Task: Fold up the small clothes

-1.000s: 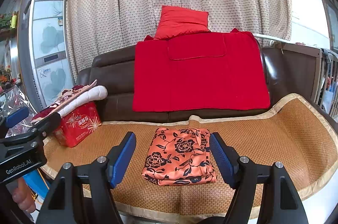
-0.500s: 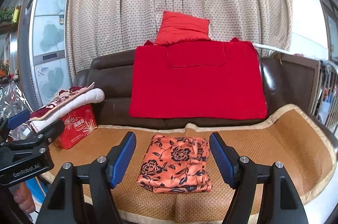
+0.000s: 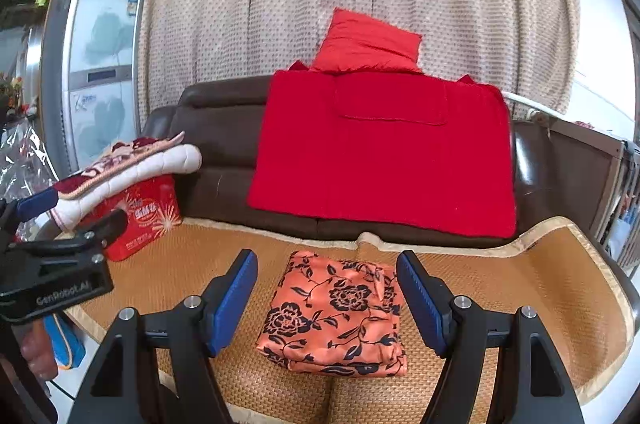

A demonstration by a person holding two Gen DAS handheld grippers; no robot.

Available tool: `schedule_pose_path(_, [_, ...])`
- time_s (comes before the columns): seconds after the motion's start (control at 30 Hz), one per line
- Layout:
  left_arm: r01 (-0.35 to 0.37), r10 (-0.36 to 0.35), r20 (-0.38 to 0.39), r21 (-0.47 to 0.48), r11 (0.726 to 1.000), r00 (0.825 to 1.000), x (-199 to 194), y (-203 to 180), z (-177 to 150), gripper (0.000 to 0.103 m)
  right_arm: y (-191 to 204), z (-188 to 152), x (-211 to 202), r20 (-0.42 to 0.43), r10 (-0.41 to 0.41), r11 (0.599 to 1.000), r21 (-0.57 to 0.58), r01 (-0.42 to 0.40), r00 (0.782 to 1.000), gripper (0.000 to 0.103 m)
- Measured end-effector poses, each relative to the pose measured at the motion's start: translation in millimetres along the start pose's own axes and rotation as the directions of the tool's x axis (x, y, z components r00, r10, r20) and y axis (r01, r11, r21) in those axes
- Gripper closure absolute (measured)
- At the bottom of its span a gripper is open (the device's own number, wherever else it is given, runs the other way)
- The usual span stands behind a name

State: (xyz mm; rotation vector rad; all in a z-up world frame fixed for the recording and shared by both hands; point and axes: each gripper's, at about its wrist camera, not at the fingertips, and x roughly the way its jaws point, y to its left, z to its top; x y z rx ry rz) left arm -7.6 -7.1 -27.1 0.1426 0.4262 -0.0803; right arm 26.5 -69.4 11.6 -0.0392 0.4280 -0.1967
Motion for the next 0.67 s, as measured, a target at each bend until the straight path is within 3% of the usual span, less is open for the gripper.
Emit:
schedule_pose_path(0.43, [0.005,-0.005,-0.009,-0.003,1.000,1.000,10.2,0.9,-1.1,0.000,7.3,-3.7,12.5,-0.018,0.019,0.999,-0.028,-0.020,1.000,0.028])
schedule_pose_path(0.57, [0.043,-0.044,-0.023,-0.016,0.999,0.999,29.1,-5.0,1.3,0.000,2.1,-1.1,29.4,-0.038,0.047,0.999,-0.016,-0.048,0.998,0.028])
schedule_pose_path(0.67, [0.027,-0.027,-0.031,-0.026,0.999,0.999,56.0,-11.3,3.0,0.000,-15.0,1.7,55.4,-0.059,0.072,0.997,0.022,-0.070,0.996,0.027])
